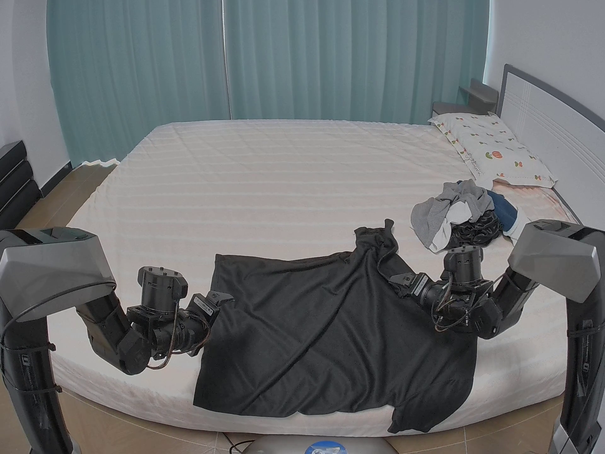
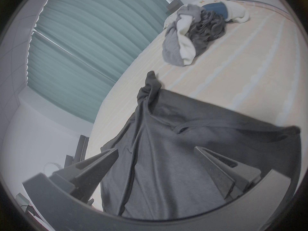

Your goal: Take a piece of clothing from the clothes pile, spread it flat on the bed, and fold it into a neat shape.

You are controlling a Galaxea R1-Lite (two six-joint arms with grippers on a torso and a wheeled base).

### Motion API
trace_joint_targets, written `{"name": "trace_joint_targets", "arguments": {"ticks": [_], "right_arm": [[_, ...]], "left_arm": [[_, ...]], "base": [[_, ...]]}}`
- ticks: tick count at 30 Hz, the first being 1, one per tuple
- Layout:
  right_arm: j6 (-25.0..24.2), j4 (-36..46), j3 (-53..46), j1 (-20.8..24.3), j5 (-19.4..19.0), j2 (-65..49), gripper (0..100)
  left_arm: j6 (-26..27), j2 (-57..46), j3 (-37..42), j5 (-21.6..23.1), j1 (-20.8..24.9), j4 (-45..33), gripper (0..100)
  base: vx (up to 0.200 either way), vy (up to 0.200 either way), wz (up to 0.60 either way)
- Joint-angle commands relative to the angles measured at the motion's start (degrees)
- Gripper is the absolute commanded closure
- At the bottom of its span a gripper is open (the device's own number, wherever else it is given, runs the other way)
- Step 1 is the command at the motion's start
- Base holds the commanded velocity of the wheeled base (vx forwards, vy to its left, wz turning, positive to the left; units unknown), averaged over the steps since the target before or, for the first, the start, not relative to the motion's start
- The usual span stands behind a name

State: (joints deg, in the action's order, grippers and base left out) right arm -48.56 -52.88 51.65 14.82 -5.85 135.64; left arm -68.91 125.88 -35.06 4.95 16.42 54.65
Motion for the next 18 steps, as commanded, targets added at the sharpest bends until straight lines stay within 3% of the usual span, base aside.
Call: {"name": "trace_joint_targets", "arguments": {"ticks": [1,13,18], "right_arm": [[-0.3,3.8,5.6,2.0,-0.6,4.7,0],[-0.3,8.4,14.4,1.3,-0.5,8.9,0],[-0.7,13.9,20.9,-0.1,0.2,11.1,0]], "left_arm": [[0.1,0.2,0.2,-0.1,0.1,0.1,0],[0.1,0.2,0.2,-0.2,0.1,0.1,0],[0.1,0.2,0.2,-0.2,0.1,0.1,0]], "base": [[0.000,0.000,0.00],[0.000,0.000,0.00],[0.000,0.000,0.00]]}}
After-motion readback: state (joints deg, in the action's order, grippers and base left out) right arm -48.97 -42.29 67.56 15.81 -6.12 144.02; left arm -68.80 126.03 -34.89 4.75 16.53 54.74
